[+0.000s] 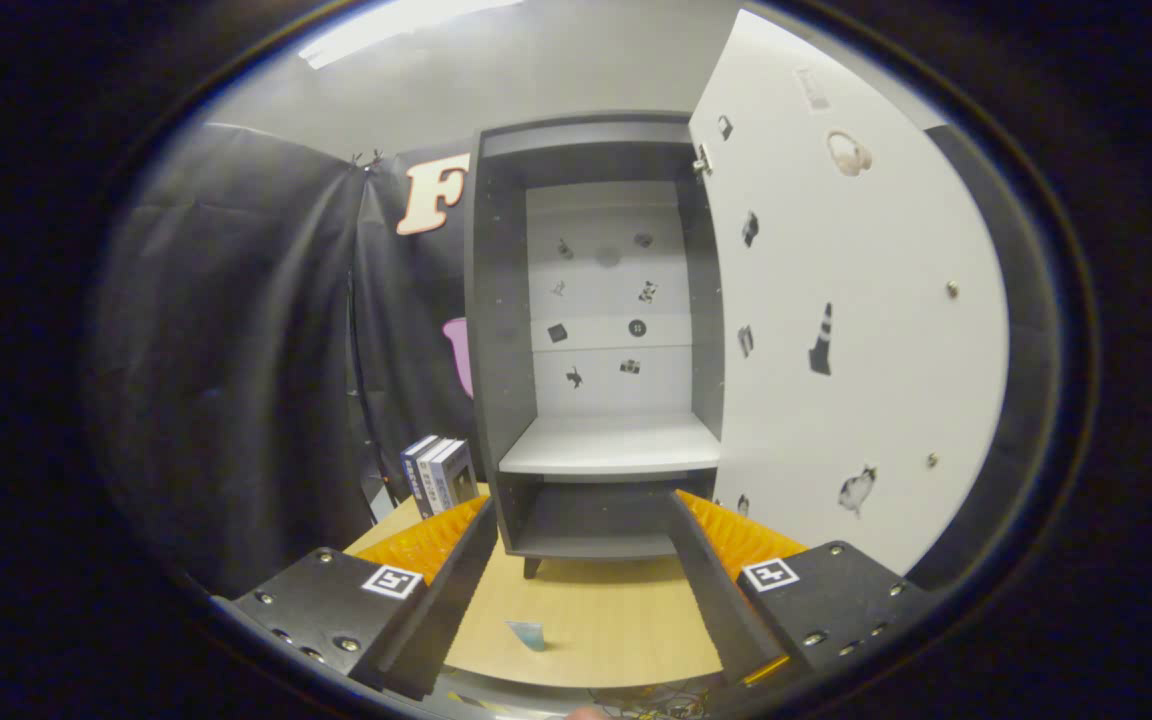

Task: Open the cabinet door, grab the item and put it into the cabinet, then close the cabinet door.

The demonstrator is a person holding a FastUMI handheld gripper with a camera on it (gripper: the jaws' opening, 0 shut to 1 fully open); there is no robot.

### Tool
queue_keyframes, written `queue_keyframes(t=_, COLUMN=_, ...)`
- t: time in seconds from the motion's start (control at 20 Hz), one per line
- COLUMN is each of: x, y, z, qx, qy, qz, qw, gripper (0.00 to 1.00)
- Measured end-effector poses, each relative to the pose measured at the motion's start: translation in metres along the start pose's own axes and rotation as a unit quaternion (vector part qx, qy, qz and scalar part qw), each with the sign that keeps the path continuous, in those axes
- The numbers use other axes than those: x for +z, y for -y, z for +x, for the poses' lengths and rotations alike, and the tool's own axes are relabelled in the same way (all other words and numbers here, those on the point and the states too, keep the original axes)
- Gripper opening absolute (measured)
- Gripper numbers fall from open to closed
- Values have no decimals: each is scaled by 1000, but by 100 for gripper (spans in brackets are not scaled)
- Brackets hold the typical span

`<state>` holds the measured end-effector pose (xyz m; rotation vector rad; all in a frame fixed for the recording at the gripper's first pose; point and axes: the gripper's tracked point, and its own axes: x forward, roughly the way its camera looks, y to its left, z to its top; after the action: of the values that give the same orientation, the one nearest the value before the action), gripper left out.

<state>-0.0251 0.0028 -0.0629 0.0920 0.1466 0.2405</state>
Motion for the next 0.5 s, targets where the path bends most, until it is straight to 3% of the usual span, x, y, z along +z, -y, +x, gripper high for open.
queue_keyframes(t=0.3, x=-89, y=-46, z=65, qx=36, qy=-75, qz=4, qw=997, gripper=100)
queue_keyframes(t=0.5, x=-157, y=-53, z=101, qx=26, qy=-124, qz=18, qw=992, gripper=100)
